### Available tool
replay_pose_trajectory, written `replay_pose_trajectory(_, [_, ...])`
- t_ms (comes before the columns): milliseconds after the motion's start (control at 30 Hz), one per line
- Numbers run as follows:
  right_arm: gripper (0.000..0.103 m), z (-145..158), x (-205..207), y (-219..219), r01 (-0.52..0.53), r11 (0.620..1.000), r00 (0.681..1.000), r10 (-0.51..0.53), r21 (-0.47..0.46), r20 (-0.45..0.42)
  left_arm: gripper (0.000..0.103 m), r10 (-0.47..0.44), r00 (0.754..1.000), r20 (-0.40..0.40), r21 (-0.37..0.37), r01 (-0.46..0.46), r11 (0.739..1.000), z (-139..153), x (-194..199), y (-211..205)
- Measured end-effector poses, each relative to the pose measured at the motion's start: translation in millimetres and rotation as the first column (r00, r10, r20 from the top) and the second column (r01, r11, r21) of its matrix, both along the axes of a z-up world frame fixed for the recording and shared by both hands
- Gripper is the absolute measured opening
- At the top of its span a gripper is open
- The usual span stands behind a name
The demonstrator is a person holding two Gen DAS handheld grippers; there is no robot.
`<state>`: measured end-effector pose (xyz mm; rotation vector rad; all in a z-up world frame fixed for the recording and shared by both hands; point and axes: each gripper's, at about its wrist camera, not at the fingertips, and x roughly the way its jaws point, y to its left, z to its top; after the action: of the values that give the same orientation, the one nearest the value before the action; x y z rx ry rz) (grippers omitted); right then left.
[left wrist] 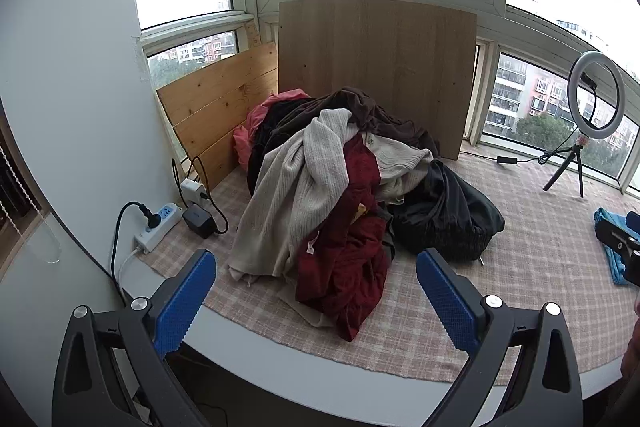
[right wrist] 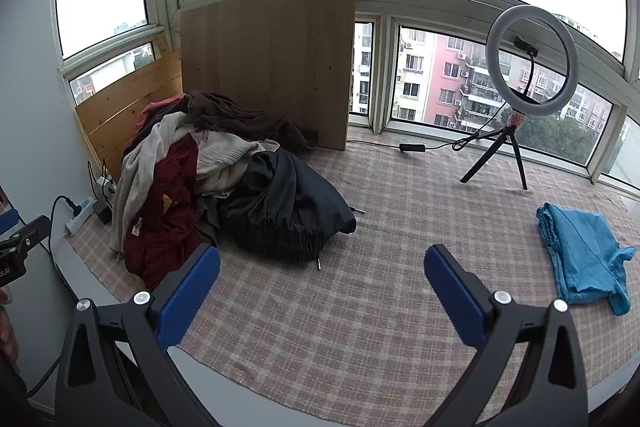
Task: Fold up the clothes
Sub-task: 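Move both grippers toward the clothes heap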
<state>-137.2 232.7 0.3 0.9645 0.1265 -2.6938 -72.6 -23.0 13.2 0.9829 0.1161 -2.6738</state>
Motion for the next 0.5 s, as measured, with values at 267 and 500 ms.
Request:
replay_pose_trajectory(267, [0.103,-1.8,-52.9,7.9,-0.088,0.995,0.996,0.087,-0.041,-0.012,0.101,0.068,0.998,-0.002,0.001,-0.068,0.998,4.0,-30.1,11.4])
replay_pose_trajectory(500, [0.103,0.8,-92.5,-4.3,-0.197,0.98,0.979,0.194,-0.042,-0.068,0.101,0.132,0.991,-0.002,-0.032,-0.132,0.991,17.1,-46.2,-0.2])
